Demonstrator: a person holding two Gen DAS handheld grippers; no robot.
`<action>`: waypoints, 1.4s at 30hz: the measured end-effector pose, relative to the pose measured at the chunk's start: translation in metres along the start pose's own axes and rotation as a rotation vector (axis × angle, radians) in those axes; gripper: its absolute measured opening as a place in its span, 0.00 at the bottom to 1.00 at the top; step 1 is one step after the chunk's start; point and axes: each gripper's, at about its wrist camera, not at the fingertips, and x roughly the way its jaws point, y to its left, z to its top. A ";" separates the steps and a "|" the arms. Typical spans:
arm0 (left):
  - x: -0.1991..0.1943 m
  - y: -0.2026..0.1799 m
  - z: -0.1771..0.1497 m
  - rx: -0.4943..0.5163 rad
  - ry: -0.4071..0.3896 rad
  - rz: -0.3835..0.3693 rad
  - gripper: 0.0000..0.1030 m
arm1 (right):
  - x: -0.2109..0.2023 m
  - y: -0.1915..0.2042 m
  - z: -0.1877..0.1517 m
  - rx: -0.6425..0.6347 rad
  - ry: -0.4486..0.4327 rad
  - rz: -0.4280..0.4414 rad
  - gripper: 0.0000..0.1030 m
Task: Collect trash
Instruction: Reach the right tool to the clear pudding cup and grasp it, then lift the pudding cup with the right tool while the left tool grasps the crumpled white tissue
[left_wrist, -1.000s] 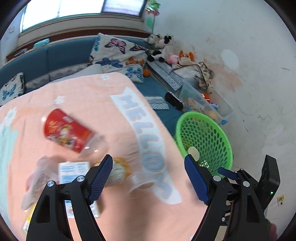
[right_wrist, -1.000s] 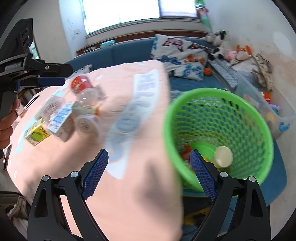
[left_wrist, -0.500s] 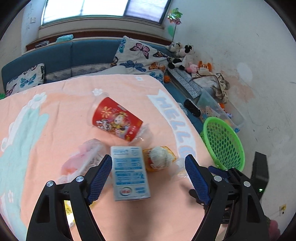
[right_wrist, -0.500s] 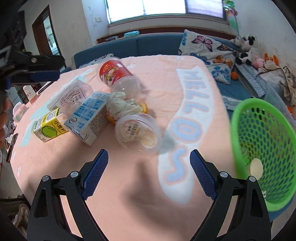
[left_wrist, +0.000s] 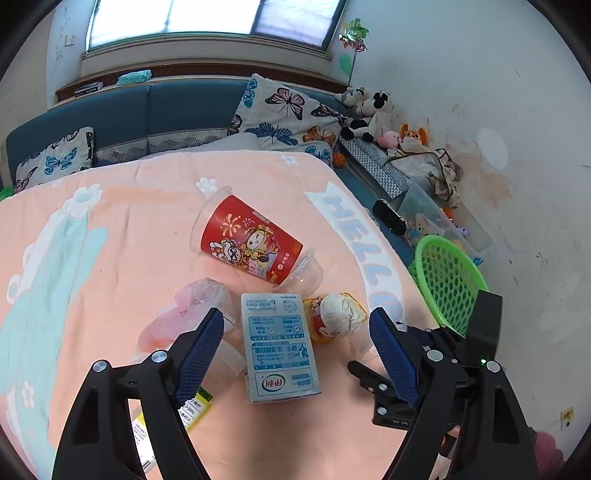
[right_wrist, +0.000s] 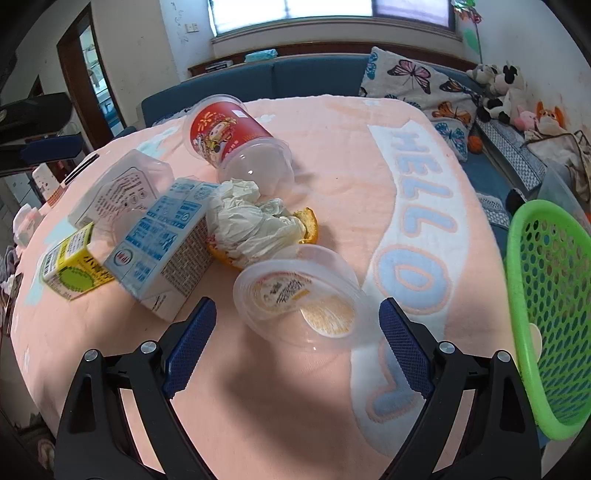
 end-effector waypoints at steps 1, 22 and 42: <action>0.001 0.000 0.000 0.000 0.002 -0.001 0.76 | 0.001 0.000 0.000 0.004 0.003 -0.002 0.84; 0.040 -0.034 -0.007 0.102 0.084 -0.058 0.76 | -0.024 -0.026 -0.008 0.047 -0.024 -0.002 0.64; 0.086 -0.072 -0.011 0.280 0.141 -0.005 0.76 | -0.062 -0.065 -0.027 0.102 -0.051 -0.047 0.64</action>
